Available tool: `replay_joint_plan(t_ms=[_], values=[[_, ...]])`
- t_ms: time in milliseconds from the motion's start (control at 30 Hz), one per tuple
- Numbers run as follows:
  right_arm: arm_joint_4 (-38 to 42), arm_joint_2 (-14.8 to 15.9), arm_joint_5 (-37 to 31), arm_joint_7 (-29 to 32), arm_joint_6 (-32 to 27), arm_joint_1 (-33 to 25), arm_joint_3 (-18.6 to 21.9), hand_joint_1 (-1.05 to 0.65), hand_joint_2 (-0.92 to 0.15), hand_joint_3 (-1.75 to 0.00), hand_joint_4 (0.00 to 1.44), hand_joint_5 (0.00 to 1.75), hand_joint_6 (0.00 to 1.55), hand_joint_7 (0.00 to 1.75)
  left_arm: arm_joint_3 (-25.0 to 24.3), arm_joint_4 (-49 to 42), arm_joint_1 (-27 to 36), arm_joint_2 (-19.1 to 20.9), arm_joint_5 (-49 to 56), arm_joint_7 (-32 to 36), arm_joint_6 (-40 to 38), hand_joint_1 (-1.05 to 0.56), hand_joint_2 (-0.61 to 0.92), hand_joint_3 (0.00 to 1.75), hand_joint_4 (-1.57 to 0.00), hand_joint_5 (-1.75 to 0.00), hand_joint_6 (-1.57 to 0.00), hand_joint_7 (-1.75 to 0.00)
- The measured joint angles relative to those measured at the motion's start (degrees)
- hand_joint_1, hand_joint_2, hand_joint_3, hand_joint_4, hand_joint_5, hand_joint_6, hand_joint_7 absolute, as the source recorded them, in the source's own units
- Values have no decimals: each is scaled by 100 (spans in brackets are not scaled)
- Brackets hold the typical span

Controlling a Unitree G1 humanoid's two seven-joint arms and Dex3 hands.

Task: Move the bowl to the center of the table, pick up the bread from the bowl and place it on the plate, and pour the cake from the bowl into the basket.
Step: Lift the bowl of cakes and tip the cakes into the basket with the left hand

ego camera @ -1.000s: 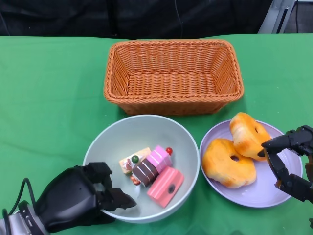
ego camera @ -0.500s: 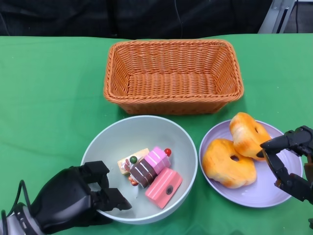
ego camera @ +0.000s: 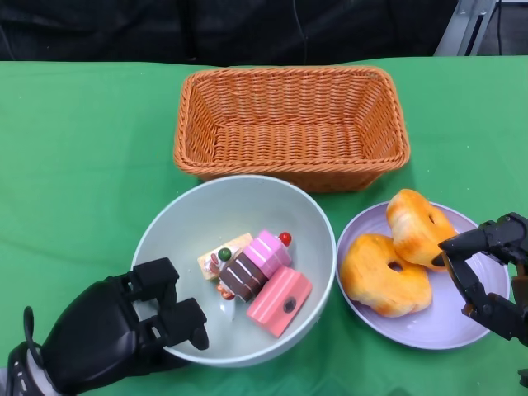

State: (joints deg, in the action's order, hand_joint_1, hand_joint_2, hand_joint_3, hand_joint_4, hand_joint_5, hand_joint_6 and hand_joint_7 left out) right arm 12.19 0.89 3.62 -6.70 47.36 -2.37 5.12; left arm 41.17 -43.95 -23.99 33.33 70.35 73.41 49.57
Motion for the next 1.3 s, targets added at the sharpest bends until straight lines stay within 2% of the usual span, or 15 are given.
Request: replay_joint_plan(t_ms=[333,533,667,933,1300], values=[[10,-37,-3,11,-1,0,-19,-14,-67,-61,82,115,81,94,97,41,-21,104,-2,418,205,-11,92,29,-64,-175,-44,-175],[15,-38,-1,11,0,1,-23,-14,-67,-61,82,116,81,95,91,228,-19,257,-9,543,374,-10,92,30,-62,-175,-42,-175],[100,-50,9,11,3,10,-36,-13,-66,-62,81,117,81,95,-82,603,22,390,-132,523,538,-8,91,32,-62,-175,-43,-175],[178,-65,-13,39,15,19,-35,-13,-66,-64,80,118,81,95,-477,1147,302,493,-506,-30,872,-11,88,43,-59,-175,-41,-175],[188,-109,-57,132,16,22,-52,-14,-64,-67,82,117,82,95,-1089,1572,541,514,-1024,-951,1359,-16,90,41,-58,-175,-39,-170]])
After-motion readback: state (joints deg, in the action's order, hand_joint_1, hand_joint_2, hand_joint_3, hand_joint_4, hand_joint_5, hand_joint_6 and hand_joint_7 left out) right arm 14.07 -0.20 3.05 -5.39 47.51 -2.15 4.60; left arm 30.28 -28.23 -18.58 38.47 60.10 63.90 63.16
